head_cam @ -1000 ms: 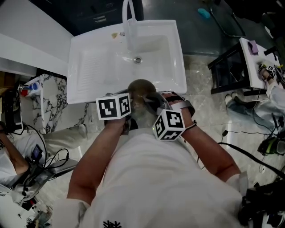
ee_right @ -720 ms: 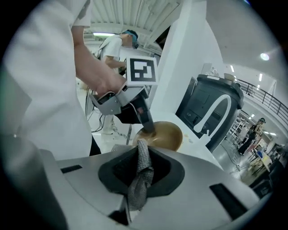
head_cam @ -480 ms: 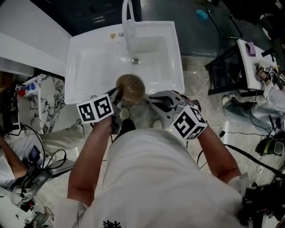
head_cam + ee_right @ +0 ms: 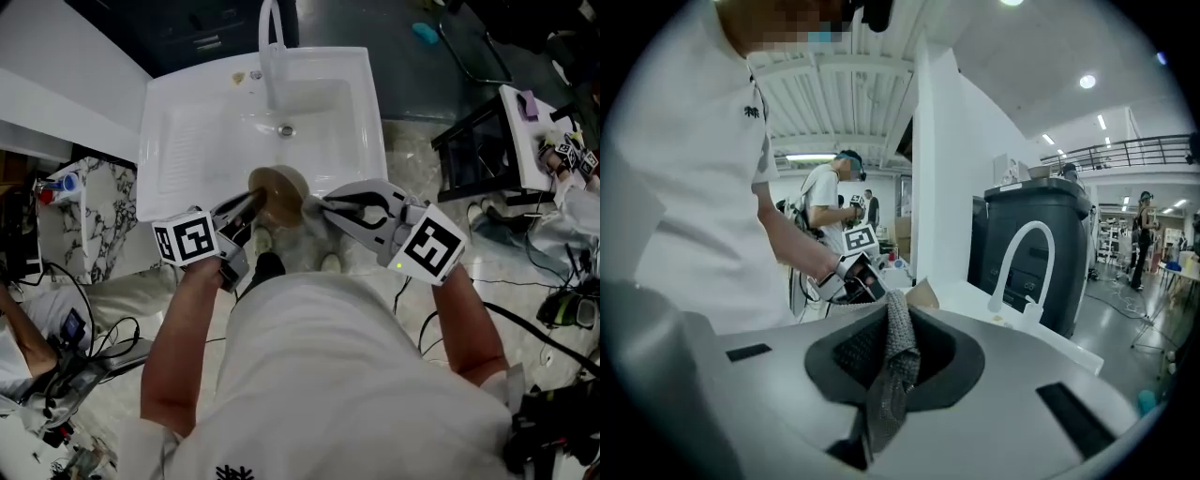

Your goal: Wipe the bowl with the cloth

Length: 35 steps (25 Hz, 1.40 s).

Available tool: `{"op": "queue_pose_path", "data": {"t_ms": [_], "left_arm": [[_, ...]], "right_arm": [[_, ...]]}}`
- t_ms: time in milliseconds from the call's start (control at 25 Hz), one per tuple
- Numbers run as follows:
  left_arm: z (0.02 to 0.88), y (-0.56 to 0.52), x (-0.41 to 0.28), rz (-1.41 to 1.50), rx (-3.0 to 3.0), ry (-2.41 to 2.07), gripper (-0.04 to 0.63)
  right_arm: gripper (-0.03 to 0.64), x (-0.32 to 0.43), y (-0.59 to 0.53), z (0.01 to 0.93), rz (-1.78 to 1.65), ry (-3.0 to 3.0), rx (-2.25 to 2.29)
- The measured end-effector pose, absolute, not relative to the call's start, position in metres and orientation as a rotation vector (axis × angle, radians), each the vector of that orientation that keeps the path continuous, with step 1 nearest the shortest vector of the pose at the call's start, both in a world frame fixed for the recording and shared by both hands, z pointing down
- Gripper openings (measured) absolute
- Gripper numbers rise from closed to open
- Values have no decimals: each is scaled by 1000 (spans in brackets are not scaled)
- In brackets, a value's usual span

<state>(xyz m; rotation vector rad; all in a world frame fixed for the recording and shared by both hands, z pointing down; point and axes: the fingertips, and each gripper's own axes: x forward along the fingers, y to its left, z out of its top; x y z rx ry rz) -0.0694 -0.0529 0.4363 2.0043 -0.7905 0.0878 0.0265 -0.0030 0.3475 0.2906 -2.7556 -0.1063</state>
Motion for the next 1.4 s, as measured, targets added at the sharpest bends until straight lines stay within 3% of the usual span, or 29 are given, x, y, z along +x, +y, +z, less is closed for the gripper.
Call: {"op": "queue_pose_path", "data": {"t_ms": [840,1400], "left_arm": [[358,12,-3,-24,2303,-101,18],[317,1,-12,-261,2351,-71,18]], "right_arm": [[32,15,-12,281,335,-3135,113],[32,1,-11,318,468,-3044,108]]}}
